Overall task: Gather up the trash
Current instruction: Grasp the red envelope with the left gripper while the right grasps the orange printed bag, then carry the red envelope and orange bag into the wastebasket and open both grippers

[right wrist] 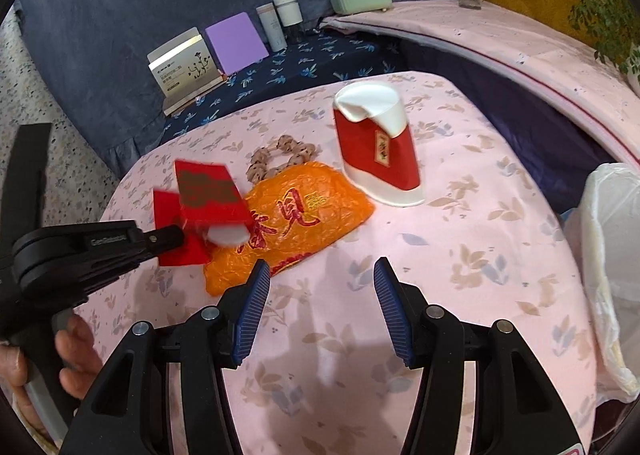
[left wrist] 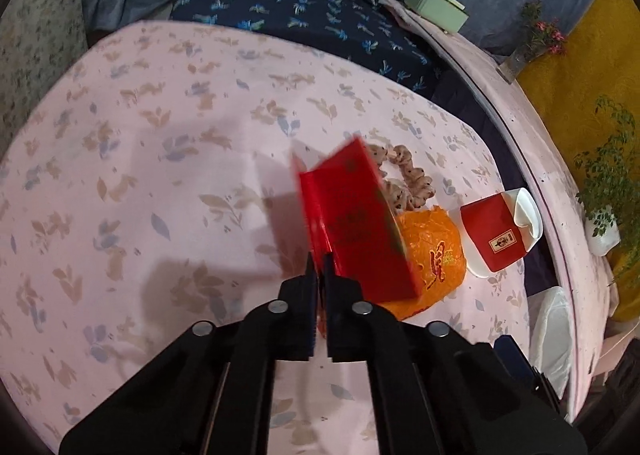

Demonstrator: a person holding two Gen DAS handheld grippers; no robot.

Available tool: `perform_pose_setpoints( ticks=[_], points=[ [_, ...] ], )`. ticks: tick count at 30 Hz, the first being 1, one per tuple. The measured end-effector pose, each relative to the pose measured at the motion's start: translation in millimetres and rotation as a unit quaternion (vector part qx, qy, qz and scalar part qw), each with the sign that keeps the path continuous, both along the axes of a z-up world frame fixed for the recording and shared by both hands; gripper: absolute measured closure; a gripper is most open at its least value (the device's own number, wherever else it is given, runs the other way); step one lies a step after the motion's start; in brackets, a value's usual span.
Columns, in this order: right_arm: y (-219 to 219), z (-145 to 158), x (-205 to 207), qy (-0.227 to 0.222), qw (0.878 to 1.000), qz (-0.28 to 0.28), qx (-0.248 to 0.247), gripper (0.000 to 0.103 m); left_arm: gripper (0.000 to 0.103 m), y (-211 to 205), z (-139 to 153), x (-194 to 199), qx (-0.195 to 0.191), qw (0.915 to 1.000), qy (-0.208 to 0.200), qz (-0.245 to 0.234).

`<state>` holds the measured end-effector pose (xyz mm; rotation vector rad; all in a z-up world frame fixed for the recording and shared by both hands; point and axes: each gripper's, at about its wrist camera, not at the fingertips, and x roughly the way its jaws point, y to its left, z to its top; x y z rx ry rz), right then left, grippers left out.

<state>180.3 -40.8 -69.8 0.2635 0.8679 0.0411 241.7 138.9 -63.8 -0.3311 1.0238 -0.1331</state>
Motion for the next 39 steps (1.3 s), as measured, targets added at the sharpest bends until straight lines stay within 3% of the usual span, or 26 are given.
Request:
perform_pose_setpoints(
  ticks=[10,12,14,20,25,28,34,39],
  points=[
    [25,-9,35,0.011,1.0,0.005,0.015,0.05,0.103,34,15,-11,0.116,0.9918,-0.042,0.032],
    [31,-13,43,0.015,1.0,0.004,0.012,0.048,0.103,41,12,-10,0.123,0.9911,-0.039,0.035],
    [37,-17,52,0.021,1.0,-0.002,0.006,0.036,0.103,45,8,-10,0.127,0.9906,-0.036,0.036],
    [49,-35,67,0.039,0.999,-0.014,0.004,0.024,0.103,50,-4,-11,0.118,0.9922,-0.025,0.03],
    [62,-40,67,0.031,0.999,-0.011,-0.032,0.02,0.103,48,-14,-13,0.111,0.9934,-0.016,0.024],
    [63,-41,64,0.027,0.998,-0.008,-0.048,0.029,0.103,46,-17,-16,0.11,0.9936,-0.015,0.024],
    [58,-36,54,0.028,0.998,0.012,-0.05,0.071,0.103,40,-13,-23,0.103,0.9943,-0.017,0.021],
    [52,-26,34,0.022,0.998,0.021,-0.049,0.08,0.103,29,-2,-36,0.106,0.9939,-0.027,0.012]
  ],
)
